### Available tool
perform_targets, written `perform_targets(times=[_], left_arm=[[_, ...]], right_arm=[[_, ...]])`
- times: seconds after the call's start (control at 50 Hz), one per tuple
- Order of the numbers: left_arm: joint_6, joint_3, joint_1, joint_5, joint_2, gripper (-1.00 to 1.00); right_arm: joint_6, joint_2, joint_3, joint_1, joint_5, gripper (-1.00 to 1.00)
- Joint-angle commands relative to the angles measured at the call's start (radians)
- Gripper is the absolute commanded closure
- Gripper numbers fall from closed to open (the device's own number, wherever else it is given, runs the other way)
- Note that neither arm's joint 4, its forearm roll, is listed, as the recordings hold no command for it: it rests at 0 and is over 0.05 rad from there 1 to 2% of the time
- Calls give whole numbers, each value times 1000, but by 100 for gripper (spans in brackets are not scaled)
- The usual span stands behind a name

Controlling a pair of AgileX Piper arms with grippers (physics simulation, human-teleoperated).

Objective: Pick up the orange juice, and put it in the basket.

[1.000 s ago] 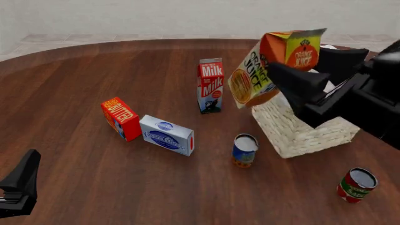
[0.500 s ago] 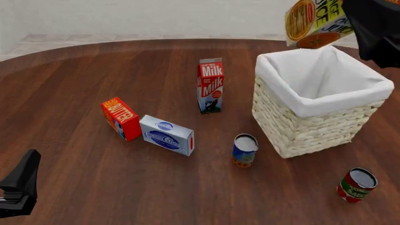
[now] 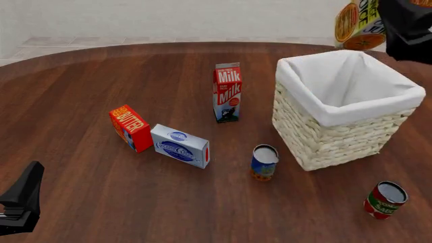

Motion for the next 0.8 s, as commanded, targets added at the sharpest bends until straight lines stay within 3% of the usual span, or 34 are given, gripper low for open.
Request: perform_targets(times=[0.02,0.12,0.14,0.24,0.38,0.66,0.72,0.76,0.8], left_arm=[[0,0,0,0,1,-100],[0,0,0,0,0,-100],[-1,0,0,0,0,-100],[0,0,0,0,0,-100],[-1,0,0,0,0,-100],[0,0,0,0,0,-100],[0,0,0,0,0,-100],[-1,0,0,0,0,-100],[0,0,0,0,0,-100]], right_arm=[[-12,77,-40,-86,-16,100],[-25,145,-83,-100,28,100],[-57,142,-75,-114,12,100],[-92,220,-109,-128,51,100],[-98,288,-146,-158,98,100],[-118,326,-150,-137,126,100],[-118,334,-153,-130,132,100],[-84,353,-177,-124,164,100],[-100,359,-185,-131,167,100]])
